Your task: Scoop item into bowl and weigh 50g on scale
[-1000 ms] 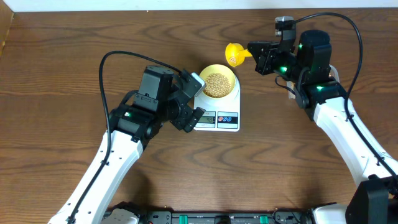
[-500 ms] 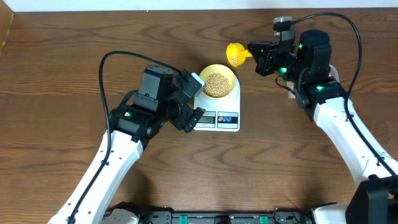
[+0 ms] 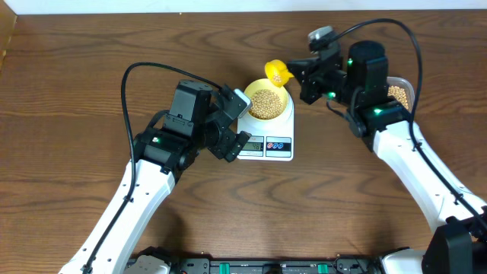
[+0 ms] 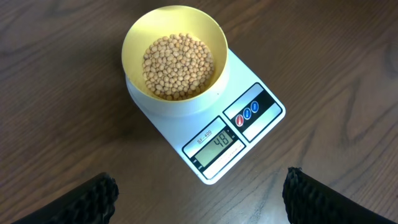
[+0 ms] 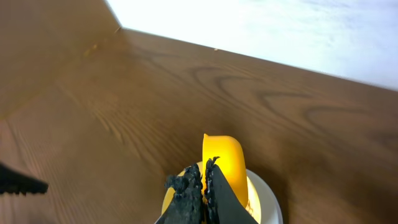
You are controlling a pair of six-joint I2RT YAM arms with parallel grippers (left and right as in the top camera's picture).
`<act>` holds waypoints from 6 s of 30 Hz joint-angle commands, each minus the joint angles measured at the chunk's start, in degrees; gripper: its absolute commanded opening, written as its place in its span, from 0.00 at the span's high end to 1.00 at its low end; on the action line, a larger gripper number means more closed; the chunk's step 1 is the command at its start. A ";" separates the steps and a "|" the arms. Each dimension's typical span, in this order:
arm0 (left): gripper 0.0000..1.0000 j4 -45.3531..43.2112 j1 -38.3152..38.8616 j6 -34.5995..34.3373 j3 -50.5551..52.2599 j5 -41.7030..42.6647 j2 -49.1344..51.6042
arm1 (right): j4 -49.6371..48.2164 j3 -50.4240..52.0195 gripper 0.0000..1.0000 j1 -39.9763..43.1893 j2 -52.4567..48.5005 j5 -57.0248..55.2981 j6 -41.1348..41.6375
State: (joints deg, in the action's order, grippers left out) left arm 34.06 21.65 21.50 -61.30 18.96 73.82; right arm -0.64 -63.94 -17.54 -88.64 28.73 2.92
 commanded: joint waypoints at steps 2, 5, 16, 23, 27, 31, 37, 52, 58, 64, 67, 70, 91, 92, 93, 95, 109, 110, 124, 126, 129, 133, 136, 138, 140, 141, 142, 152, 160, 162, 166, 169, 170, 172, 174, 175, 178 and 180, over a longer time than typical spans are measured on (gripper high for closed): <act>0.13 -0.04 0.07 0.96 0.39 0.00 -0.83 | 0.20 -0.02 0.99 -1.27 -0.46 0.33 -8.59; 0.13 -0.04 0.07 0.96 0.39 0.00 -0.83 | 0.20 -0.02 0.99 -1.31 -0.55 0.33 -8.59; 0.13 -0.04 0.07 0.96 0.39 0.00 -0.83 | -0.46 -0.02 0.99 -1.31 -0.55 0.31 -7.17; 0.13 -0.04 0.07 0.96 0.39 0.00 -0.83 | -7.43 -0.02 0.99 0.50 -0.55 0.33 14.95; 0.13 -0.04 0.07 0.96 0.39 0.00 -0.83 | -7.52 -0.02 0.99 2.67 -0.55 0.33 21.00; 0.13 -0.04 0.07 0.96 0.39 0.00 -0.83 | -7.54 -0.02 0.99 3.72 -0.55 0.31 21.88; 0.13 -0.04 0.07 0.96 0.39 0.00 -0.83 | -7.52 -0.02 0.99 4.22 -0.55 -0.28 21.68; 0.13 -0.04 0.07 0.96 0.39 0.00 -0.83 | -7.48 -0.02 0.99 4.22 -0.55 -1.81 21.59; 0.13 -0.04 0.07 0.96 0.39 0.00 -0.83 | -7.48 -0.02 0.99 4.22 -0.55 -1.86 20.15; 0.13 -0.04 0.07 0.96 0.39 0.00 -0.83 | -7.48 -0.02 0.99 4.22 -0.55 -1.86 20.13; 0.13 -0.04 0.07 0.96 0.39 0.00 -0.83 | -7.43 -0.02 0.99 4.22 -0.55 -1.86 20.13; 0.13 -0.04 0.07 0.96 0.39 0.00 -0.83 | -7.28 -0.02 0.99 4.22 -0.55 -1.86 20.13; 0.13 -0.04 0.07 0.96 0.39 0.00 -0.83 | -7.30 -0.02 0.99 4.22 -0.55 -1.86 18.64; 0.13 -0.04 0.07 0.96 0.39 0.00 -0.83 | -7.30 -0.02 0.99 4.22 -0.55 -1.86 18.64; 0.13 -0.04 0.07 0.96 0.39 0.00 -0.83 | -7.28 -0.02 0.99 4.22 -0.55 -1.86 18.64; 0.13 -0.04 0.07 0.96 0.39 0.00 -0.83 | -7.30 -0.02 0.99 4.22 -0.55 -1.86 18.64; 0.13 -0.04 0.07 0.96 0.39 0.00 -0.83 | -6.86 -0.02 0.99 4.13 -0.57 -1.84 15.52; 0.13 -0.04 0.07 0.96 0.39 0.00 -0.83 | -6.23 -0.02 0.99 4.00 -0.57 -1.84 13.49; 0.13 -0.04 0.07 0.96 0.39 0.00 -0.83 | -2.34 -0.02 0.99 -0.07 -0.90 -1.77 -1.42; 0.13 -0.04 0.07 0.96 0.39 0.00 -0.83 | -2.29 -0.02 0.99 -0.48 -1.38 -1.38 -1.64; 0.13 -0.04 0.07 0.96 0.39 0.00 -0.83 | -2.38 -0.02 0.99 -0.68 -2.01 -1.33 -1.75; 0.13 -0.04 0.07 0.96 0.39 0.00 -0.83 | -2.43 -0.02 0.99 -0.74 -2.36 -1.16 -1.79; 0.13 -0.07 0.07 0.96 0.39 0.00 -0.83 | -2.12 -0.02 0.99 -0.96 -2.69 -0.74 -4.26; 0.13 -0.04 0.07 0.96 0.39 0.00 -0.83 | -2.12 -0.02 0.99 -1.36 -2.91 1.44 -5.88; 0.13 -0.04 0.07 0.96 0.39 0.00 -0.83 | -2.14 -0.02 0.99 -2.01 -2.99 1.79 -7.02; 0.13 -0.04 0.07 0.96 0.39 0.00 -0.83 | -2.14 -0.02 0.99 -2.32 -2.99 1.62 -8.04; 0.13 -0.04 0.07 0.96 0.39 0.00 -0.83 | -2.14 -0.02 0.99 -2.58 -2.99 1.62 -9.66; 0.13 -0.04 0.07 0.96 0.39 0.00 -0.83 | -2.12 -0.02 0.99 -3.13 -3.85 1.60 -12.24; 0.13 -0.04 0.07 0.96 0.39 0.00 -0.83 | -2.08 -0.02 0.99 -3.13 -3.91 1.62 -12.24; 0.13 -0.04 0.07 0.96 0.39 0.00 -0.83 | -2.03 -0.02 0.99 -3.15 -3.91 1.64 -12.24; 0.13 -0.04 0.07 0.96 0.39 0.00 -0.83 | -2.10 -0.02 0.99 -3.13 -3.96 1.11 -13.07; 0.13 -0.07 0.07 0.96 0.39 0.00 -0.83 | -2.08 -0.02 0.99 -3.21 -3.96 1.38 -12.39; 0.13 -0.04 0.07 0.96 0.39 0.00 -0.83 | -2.08 -0.02 0.99 -3.17 -3.96 1.36 -12.41; 0.13 -0.04 0.07 0.96 0.39 0.00 -0.83 | -2.16 -0.02 0.99 -3.13 -3.96 1.14 -12.44; 0.13 -0.04 0.07 0.96 0.39 0.00 -0.83 | -2.14 -0.02 0.99 -3.13 -3.96 1.20 -12.41; 0.13 -0.04 0.07 0.96 0.39 0.00 -0.83 | -2.08 -0.02 0.99 -3.15 -3.96 1.22 -12.41; 0.13 -0.04 0.07 0.96 0.39 0.00 -0.83 | -1.90 -0.02 0.99 -3.19 -3.96 1.16 -12.61; 0.13 -0.04 0.07 0.96 0.39 0.00 -0.83 | -1.90 -0.02 0.99 -3.19 -3.96 1.14 -14.27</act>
State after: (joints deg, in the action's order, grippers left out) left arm 34.06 21.65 21.50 -61.30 18.96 73.82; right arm -2.59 -63.90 -20.49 -92.27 29.76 -9.15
